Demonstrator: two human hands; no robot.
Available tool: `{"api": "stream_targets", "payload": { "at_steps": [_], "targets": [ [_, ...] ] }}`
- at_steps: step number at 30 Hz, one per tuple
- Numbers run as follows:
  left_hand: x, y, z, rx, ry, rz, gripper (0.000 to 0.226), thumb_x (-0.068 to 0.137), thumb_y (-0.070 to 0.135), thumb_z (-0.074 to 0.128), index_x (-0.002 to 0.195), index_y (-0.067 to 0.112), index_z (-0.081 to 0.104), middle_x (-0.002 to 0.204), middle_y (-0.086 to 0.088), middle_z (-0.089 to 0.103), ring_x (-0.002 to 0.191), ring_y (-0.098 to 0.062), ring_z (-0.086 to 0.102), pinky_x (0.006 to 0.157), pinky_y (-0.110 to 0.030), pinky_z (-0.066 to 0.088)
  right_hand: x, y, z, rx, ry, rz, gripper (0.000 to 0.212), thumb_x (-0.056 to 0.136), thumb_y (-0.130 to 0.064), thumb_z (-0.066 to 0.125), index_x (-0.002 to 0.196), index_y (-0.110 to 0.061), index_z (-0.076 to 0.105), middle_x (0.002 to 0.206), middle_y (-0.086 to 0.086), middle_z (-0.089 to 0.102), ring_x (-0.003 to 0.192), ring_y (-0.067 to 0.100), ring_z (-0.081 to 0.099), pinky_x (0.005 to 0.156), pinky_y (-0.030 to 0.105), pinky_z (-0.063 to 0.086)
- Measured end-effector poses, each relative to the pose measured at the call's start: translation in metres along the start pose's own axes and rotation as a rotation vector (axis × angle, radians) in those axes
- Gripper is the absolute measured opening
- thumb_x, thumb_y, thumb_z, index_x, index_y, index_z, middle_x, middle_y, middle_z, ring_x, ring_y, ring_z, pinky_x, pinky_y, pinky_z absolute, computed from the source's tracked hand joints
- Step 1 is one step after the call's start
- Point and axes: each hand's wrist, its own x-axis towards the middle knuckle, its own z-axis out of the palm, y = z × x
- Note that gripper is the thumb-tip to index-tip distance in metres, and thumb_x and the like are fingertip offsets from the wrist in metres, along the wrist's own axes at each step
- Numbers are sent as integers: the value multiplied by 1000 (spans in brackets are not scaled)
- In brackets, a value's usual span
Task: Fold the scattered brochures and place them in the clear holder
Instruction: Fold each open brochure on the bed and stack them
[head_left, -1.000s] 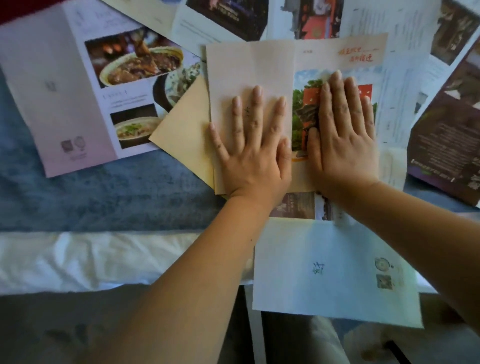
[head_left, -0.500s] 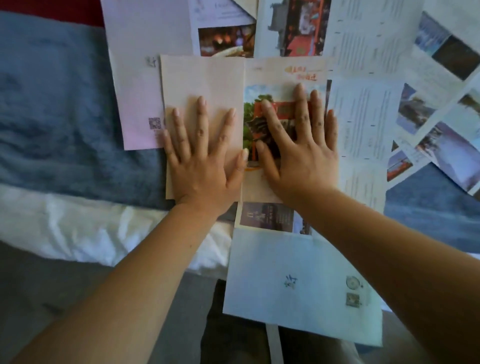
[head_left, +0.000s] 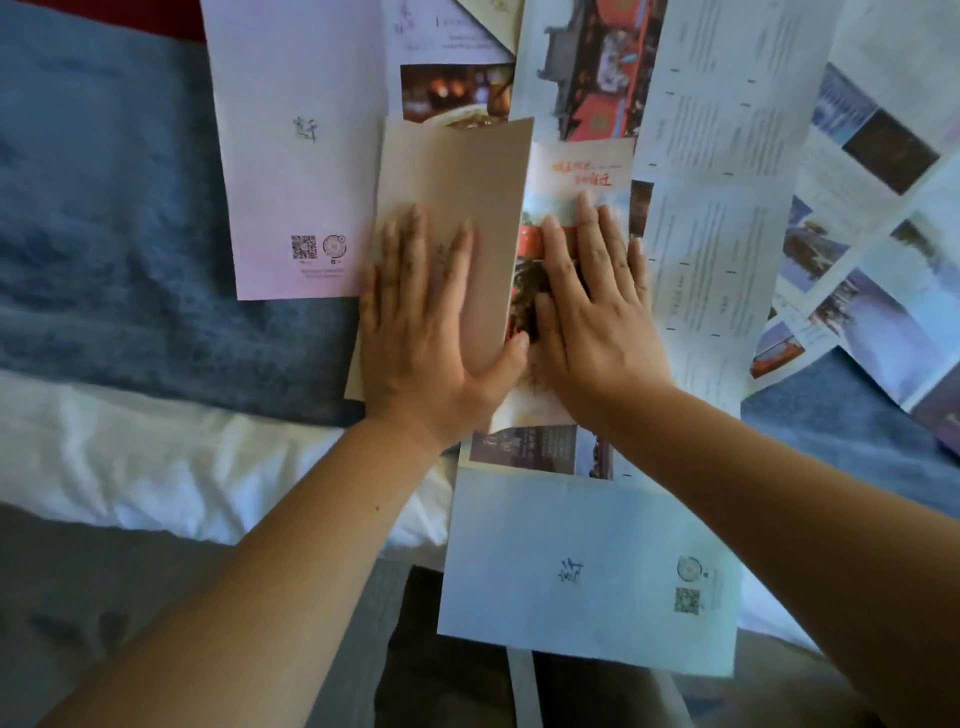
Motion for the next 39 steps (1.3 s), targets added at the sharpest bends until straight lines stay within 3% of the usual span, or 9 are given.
{"api": "stream_targets", "payload": {
  "at_steps": [8,12,16,21,24,28,31,34,39],
  "targets": [
    [2,52,-15,-306,-161,18,69,99,43,27,163,20,16,171,-7,8,158,-25,-2,127,-51,4,-8,10,-22,-46,-112,-37,61,112,-43,17,166,-23,-4,173,1,-12,157,17,-20,128,37,-12],
    [6,57,-43,-681,-183,-69,56,102,33,42,158,31,33,162,9,37,148,-13,36,114,-47,45,-12,2,-26,23,-56,-7,61,111,-49,15,164,-31,-9,173,-5,-13,157,14,-20,125,33,-14],
    [4,43,-74,-488,-40,-33,62,106,14,47,161,32,25,163,0,34,138,7,28,106,-12,38,-3,-16,-21,102,-15,-30,62,112,-47,21,165,-31,-6,173,-7,-11,157,13,-18,125,33,-13],
    [-4,16,-98,-48,120,-67,70,97,13,49,161,11,22,153,-15,48,122,-36,61,82,-44,59,17,-51,-6,63,-29,-91,61,112,-48,21,164,-38,-7,173,-6,-11,158,18,-17,124,36,-13],
    [-6,-10,-99,75,92,-130,74,95,12,52,161,5,18,159,-18,39,129,-37,57,86,-44,58,30,-70,5,40,-36,-118,60,110,-54,18,163,-42,-7,174,-4,-10,159,22,-14,126,38,-9],
    [-5,-44,-86,167,31,-200,79,97,10,59,162,9,14,163,-11,32,121,-33,63,74,-40,58,42,-85,21,-66,-76,-144,60,108,-53,20,164,-41,0,174,4,-7,160,26,-7,129,41,-2],
    [-1,-58,-69,174,16,-193,72,101,15,57,162,12,19,165,-13,29,130,-33,57,90,-40,55,45,-86,28,-144,-86,-158,59,109,-52,19,165,-40,2,174,8,-6,160,25,-6,128,41,-2],
    [3,-59,-50,187,21,-201,63,105,26,48,161,11,23,167,-18,19,149,-35,33,118,-43,34,46,-84,31,-191,-70,-171,59,110,-51,20,165,-37,7,173,9,-2,160,24,-4,128,40,-3],
    [0,-55,-23,220,-19,-229,65,109,39,22,162,6,7,169,-20,1,158,-32,0,128,-48,6,47,-85,33,-217,-93,-150,58,110,-50,24,165,-36,11,173,9,-1,160,23,-4,128,38,-8]
  ]
}}
